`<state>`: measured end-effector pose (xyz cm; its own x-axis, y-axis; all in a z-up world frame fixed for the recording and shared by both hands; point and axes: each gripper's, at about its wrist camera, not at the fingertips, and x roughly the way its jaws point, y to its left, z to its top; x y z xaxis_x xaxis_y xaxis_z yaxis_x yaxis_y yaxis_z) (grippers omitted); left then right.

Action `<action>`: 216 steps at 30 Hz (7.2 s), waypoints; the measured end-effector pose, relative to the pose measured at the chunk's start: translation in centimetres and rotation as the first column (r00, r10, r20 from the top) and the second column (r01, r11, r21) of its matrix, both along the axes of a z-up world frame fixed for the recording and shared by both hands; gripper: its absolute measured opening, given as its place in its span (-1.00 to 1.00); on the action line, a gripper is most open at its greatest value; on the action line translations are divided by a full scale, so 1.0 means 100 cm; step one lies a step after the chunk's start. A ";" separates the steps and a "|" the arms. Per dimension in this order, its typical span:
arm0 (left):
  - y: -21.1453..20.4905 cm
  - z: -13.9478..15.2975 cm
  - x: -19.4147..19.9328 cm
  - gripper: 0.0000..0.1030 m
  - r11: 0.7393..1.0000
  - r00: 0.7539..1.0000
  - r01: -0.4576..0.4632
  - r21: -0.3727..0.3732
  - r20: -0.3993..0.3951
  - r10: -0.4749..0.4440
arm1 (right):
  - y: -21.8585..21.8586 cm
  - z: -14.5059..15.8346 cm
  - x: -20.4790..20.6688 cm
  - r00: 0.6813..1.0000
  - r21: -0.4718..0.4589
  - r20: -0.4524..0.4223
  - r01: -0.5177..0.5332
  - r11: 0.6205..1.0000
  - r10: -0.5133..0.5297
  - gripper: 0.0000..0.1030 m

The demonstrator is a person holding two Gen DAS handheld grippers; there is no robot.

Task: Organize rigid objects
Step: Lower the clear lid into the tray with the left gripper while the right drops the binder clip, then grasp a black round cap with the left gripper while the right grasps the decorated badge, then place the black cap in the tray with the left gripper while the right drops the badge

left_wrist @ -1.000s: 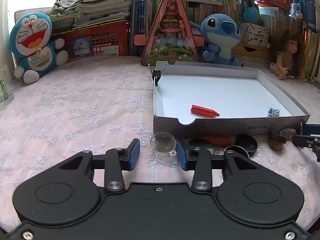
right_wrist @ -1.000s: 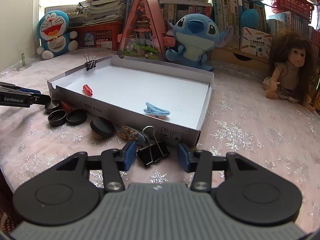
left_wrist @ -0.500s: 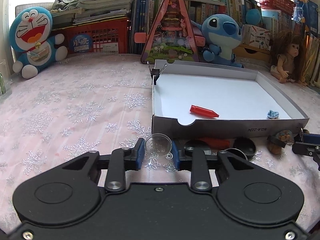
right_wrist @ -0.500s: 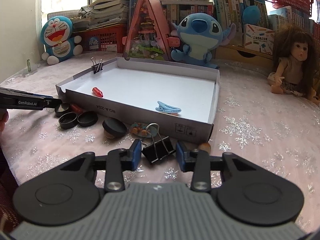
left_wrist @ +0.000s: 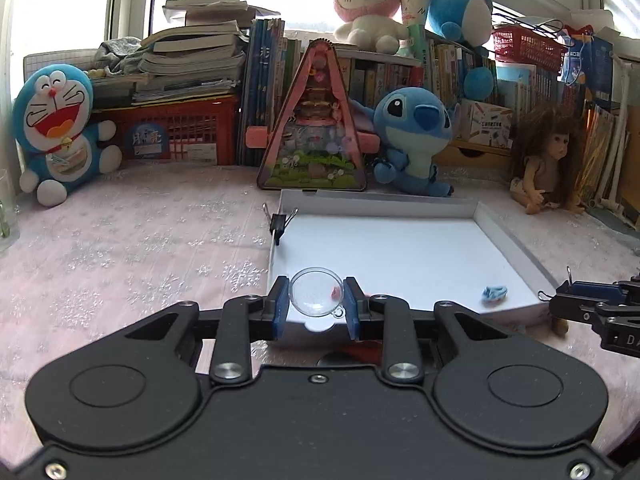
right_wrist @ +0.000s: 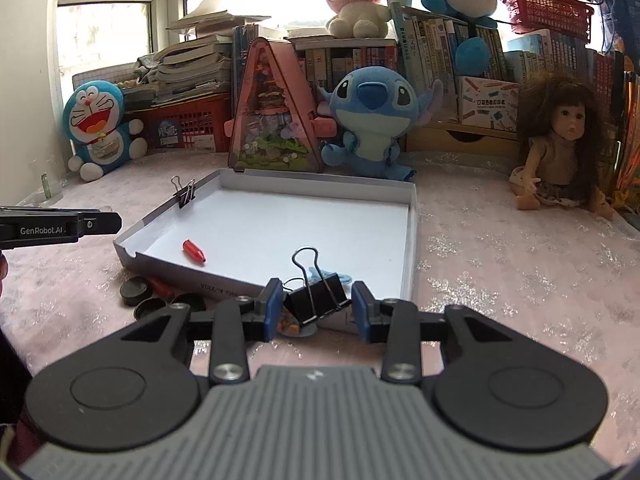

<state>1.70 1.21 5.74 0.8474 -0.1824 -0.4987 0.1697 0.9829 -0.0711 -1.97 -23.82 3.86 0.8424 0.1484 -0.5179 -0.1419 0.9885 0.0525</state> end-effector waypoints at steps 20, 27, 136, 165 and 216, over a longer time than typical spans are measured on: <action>-0.035 -0.006 0.120 -0.48 1.000 0.968 0.014 -0.024 -0.251 -0.019 | -0.006 0.002 0.113 0.961 0.174 -0.262 0.141 0.975 -0.092 -0.18; -0.047 -0.025 0.133 -0.48 1.000 0.955 0.023 -0.005 -0.297 -0.023 | -0.002 -0.006 0.128 0.946 0.160 -0.304 0.165 0.973 -0.111 -0.18; -0.025 -0.071 -0.007 -0.03 0.996 0.997 0.029 0.087 -0.068 -0.023 | 0.053 -0.056 0.017 0.985 -0.093 -0.025 0.167 0.982 -0.170 0.32; -0.021 -0.015 -0.002 -0.42 0.999 0.999 0.043 0.013 -0.007 -0.043 | 0.027 -0.012 0.018 0.988 -0.004 0.022 0.151 0.988 -0.151 -0.28; -0.049 -0.044 0.170 -0.35 0.999 0.959 0.004 0.037 -0.283 0.007 | -0.004 -0.030 0.172 0.937 0.092 -0.331 0.153 0.984 -0.115 -0.15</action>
<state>18.70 -3.73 1.32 0.6707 -0.1585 -0.7246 0.1466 0.9860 -0.0800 15.25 -24.25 0.90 0.6483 0.1206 -0.7518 0.0349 0.9816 0.1876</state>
